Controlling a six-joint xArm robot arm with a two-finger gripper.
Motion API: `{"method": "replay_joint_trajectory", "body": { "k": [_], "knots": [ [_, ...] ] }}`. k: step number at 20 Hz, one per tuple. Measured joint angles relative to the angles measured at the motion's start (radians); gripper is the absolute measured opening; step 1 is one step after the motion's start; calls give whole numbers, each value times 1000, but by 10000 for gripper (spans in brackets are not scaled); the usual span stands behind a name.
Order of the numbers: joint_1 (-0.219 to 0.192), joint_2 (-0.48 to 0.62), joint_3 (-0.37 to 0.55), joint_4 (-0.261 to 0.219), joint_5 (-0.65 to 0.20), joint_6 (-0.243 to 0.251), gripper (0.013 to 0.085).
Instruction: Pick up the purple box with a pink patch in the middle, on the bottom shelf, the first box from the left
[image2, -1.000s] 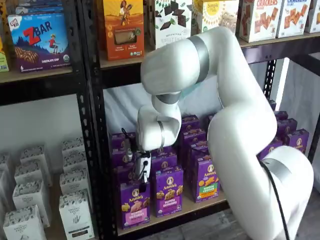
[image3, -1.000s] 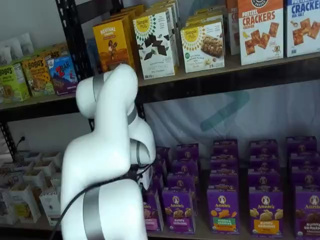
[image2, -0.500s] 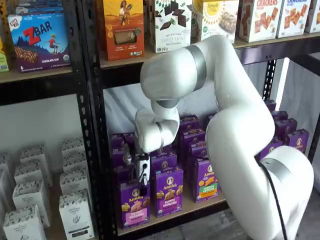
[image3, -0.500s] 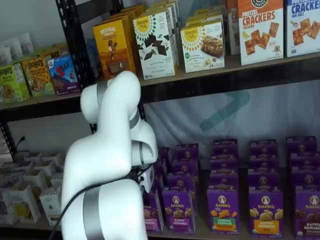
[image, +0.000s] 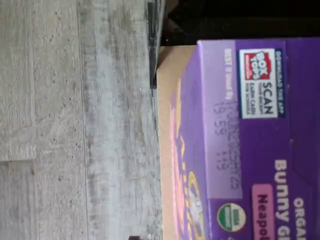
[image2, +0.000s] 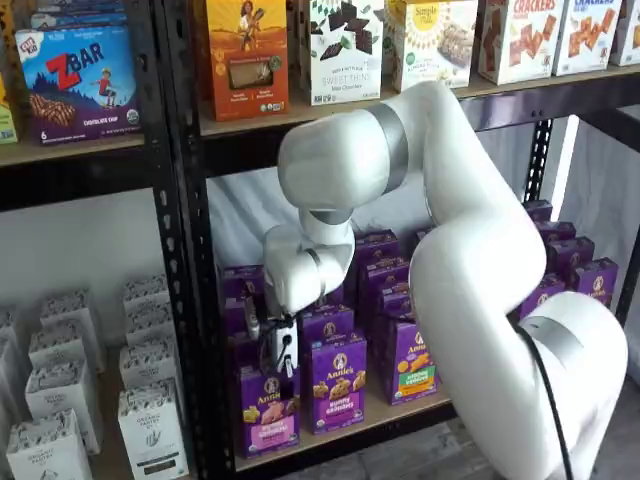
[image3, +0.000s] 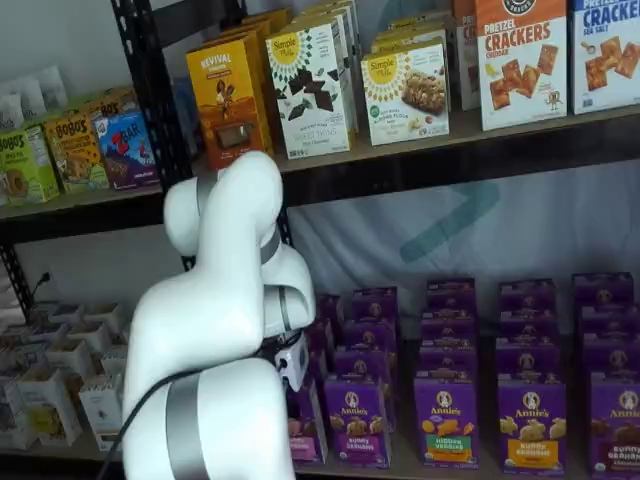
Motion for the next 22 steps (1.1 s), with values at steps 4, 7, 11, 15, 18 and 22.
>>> {"method": "replay_joint_trajectory", "body": {
  "k": [4,7,11,15,18,22],
  "knots": [
    [2,14,-11,6,3,-4,850],
    [3,15,-11,36,0,-29,850],
    [3,14,-9,40,1,-33,770],
    [3,12,-6,41,1,-34,690],
    [3,10,-4,44,1,-37,610],
    [3,10,-4,51,4,-42,570]
  ]
}}
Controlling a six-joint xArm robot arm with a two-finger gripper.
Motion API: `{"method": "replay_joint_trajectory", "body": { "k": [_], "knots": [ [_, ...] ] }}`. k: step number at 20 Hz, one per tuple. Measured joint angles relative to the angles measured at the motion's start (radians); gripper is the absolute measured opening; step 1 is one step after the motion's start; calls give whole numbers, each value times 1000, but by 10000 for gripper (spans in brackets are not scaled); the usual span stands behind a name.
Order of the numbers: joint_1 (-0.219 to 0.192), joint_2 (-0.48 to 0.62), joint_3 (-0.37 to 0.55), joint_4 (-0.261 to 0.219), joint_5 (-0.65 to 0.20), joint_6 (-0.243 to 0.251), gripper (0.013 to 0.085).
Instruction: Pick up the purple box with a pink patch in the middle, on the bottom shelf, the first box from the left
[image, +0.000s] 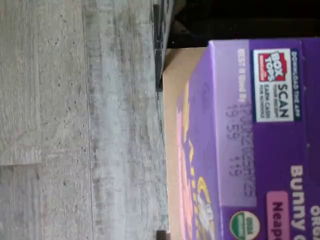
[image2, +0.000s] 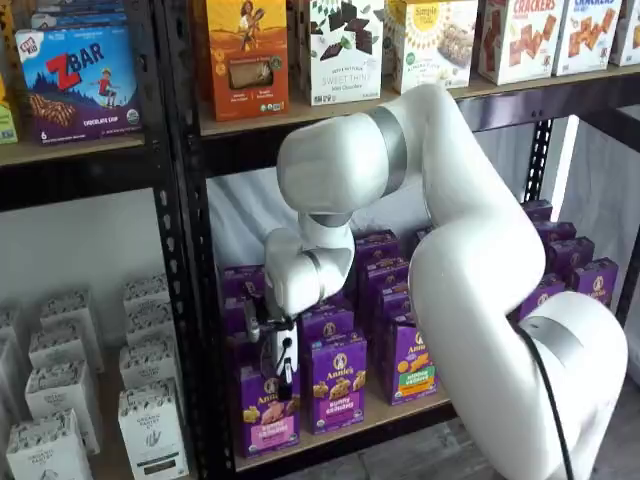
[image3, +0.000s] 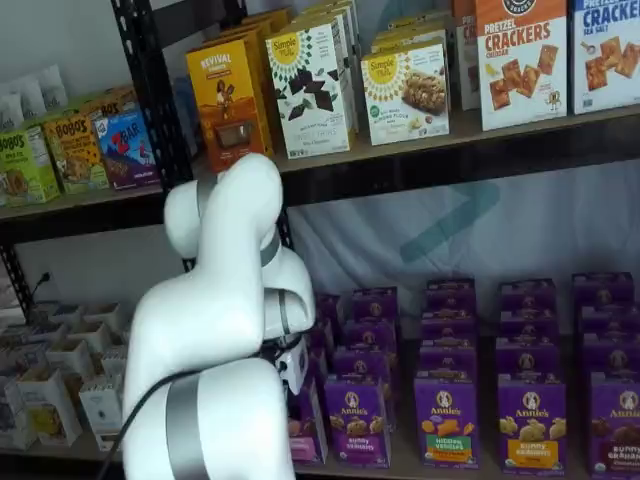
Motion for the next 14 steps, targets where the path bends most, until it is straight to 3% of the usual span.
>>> {"method": "replay_joint_trajectory", "body": {
  "k": [6,10,12,14],
  "knots": [
    [1,0,1,-6,-3,6,570],
    [3,0,1,-1,-6,4,490],
    [4,0,0,8,-4,-3,410],
    [4,0,1,6,-5,-2,410]
  ]
}}
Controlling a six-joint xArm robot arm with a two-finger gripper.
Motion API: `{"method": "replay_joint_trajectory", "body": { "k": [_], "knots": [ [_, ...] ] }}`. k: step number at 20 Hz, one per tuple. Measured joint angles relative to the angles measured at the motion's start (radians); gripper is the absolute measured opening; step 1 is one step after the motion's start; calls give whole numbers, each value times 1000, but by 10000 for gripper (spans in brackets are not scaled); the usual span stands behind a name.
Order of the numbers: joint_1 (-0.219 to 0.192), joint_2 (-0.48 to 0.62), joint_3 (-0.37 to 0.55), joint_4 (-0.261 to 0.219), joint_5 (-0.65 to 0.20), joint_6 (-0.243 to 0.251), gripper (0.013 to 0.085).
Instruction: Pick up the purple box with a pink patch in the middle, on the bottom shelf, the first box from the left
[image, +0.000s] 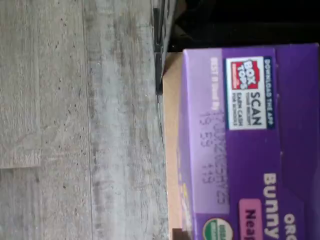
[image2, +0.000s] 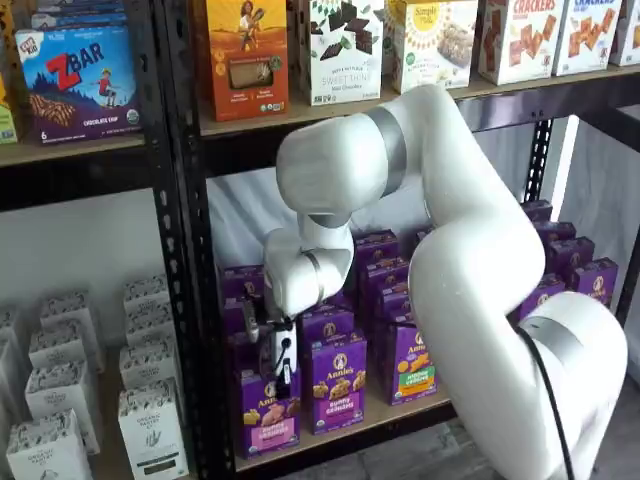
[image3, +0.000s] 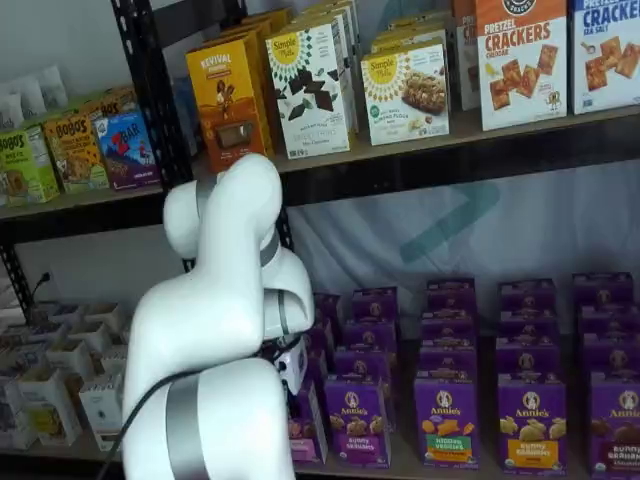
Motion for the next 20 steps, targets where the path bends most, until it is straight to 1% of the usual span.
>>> {"method": "replay_joint_trajectory", "body": {
  "k": [7,8,9,10,11,12,16,20],
  "knots": [
    [0,1,-3,6,4,-6,410],
    [0,1,-3,6,4,-5,370],
    [0,1,-3,6,3,-5,370],
    [1,1,-3,7,3,-6,330],
    [1,2,-2,8,3,-6,330],
    [1,2,-3,9,3,-7,290],
    [2,4,-5,14,6,-10,290],
    [2,-2,4,8,7,-6,290]
  ]
}}
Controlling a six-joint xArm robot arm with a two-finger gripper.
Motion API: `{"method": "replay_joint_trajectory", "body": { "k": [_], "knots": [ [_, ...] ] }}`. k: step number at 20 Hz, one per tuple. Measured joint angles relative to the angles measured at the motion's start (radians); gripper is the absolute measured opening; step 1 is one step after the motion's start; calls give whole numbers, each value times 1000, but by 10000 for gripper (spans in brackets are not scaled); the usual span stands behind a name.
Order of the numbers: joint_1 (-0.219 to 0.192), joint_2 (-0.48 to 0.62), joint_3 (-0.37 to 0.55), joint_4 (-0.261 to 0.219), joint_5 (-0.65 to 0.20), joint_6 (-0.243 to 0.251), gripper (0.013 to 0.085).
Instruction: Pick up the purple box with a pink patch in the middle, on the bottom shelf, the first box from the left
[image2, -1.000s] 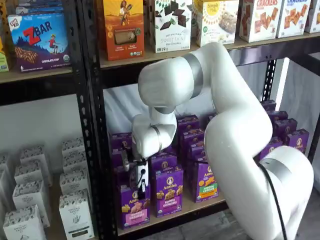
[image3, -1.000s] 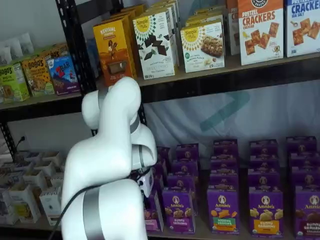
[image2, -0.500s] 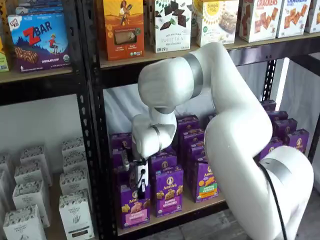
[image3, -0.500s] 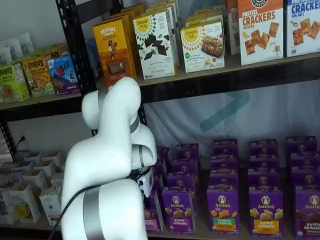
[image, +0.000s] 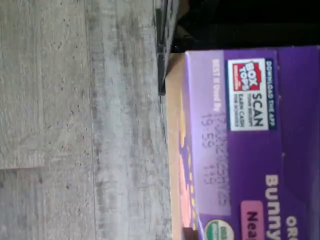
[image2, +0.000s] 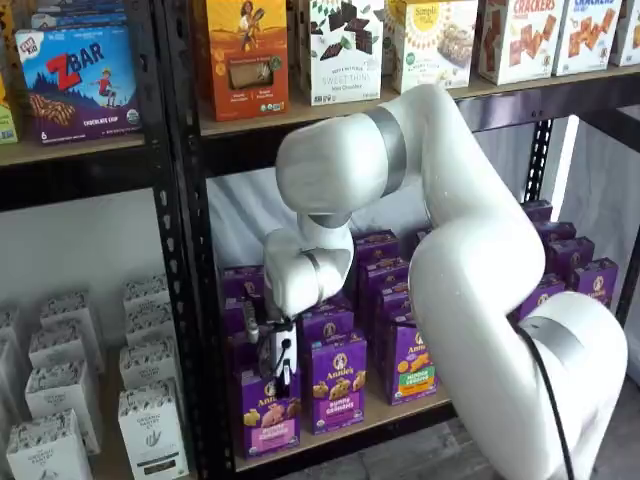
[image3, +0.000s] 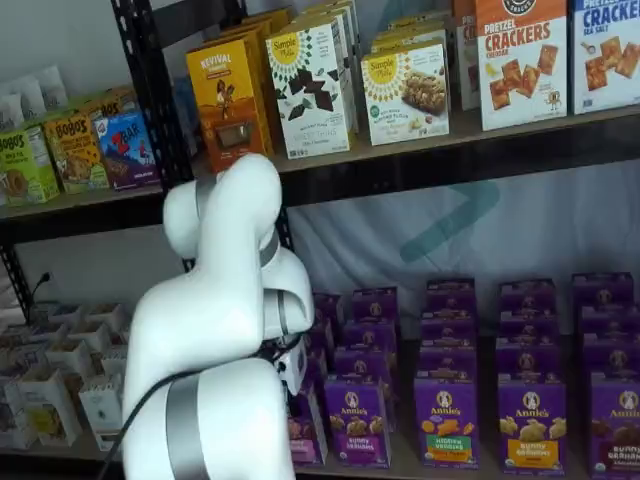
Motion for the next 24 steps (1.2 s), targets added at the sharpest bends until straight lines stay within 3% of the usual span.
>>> {"method": "replay_joint_trajectory", "body": {
  "k": [6,13,17,21,24],
  "knots": [
    [2,-36,54,-28,-17,28,290],
    [10,-103,160,-122,-57,121,290],
    [17,-159,237,-114,-68,120,290],
    [24,-244,342,-48,-93,65,290],
    [25,-309,418,-27,-115,46,290]
  ]
}}
